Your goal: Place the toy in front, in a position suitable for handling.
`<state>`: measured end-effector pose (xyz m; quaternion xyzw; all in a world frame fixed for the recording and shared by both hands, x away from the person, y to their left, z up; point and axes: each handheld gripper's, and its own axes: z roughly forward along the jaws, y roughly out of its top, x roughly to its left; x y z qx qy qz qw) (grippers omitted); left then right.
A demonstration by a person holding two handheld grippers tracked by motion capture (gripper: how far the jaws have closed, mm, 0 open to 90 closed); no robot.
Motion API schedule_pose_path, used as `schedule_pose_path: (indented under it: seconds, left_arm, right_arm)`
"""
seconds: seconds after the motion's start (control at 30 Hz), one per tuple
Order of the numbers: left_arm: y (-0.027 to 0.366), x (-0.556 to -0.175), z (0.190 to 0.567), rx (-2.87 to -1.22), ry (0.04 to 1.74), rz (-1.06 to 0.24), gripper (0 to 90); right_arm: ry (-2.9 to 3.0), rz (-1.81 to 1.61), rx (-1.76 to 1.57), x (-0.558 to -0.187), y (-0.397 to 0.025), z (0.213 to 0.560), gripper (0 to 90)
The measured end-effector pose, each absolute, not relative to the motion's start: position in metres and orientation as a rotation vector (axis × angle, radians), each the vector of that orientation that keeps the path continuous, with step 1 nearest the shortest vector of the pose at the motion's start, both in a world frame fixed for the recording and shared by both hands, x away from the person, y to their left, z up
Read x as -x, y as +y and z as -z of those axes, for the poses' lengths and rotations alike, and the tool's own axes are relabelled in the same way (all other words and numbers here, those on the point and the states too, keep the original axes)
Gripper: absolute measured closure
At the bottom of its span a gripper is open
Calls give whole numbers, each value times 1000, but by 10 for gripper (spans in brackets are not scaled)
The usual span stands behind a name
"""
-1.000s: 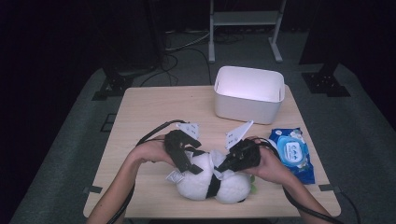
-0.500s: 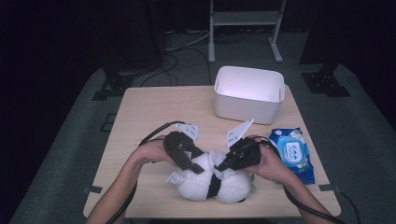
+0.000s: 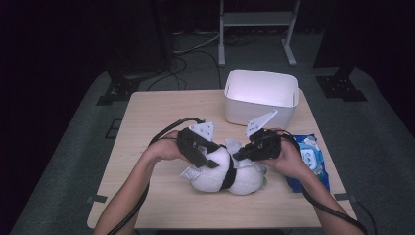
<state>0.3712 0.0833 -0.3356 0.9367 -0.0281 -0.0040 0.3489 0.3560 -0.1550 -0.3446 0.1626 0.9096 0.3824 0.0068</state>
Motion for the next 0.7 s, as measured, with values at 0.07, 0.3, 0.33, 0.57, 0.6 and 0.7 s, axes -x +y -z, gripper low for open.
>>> schedule_pose_path:
  seconds: [0.07, 0.3, 0.33, 0.57, 0.6, 0.7]
  left_arm:
    - [85, -368, 338, -2420, -81, -1, 362]
    - [97, -357, 349, -2377, -72, -21, 345]
    - [99, -355, 351, -2365, -68, -20, 343]
    - [109, -353, 359, -2304, -34, -16, 332]
    - [110, -353, 360, -2298, -31, -10, 329]
    - [110, -351, 361, -2288, -16, -12, 298]
  right_arm:
    - [2839, -1188, -539, -362, -161, 348, 832]
    - [2861, -1216, -547, -358, -167, 353, 832]
    - [2863, -1214, -545, -356, -167, 352, 833]
    - [2871, -1156, -552, -353, -173, 352, 836]
    - [2873, -1151, -553, -352, -174, 352, 837]
    - [2886, -1145, -562, -351, -174, 356, 839]
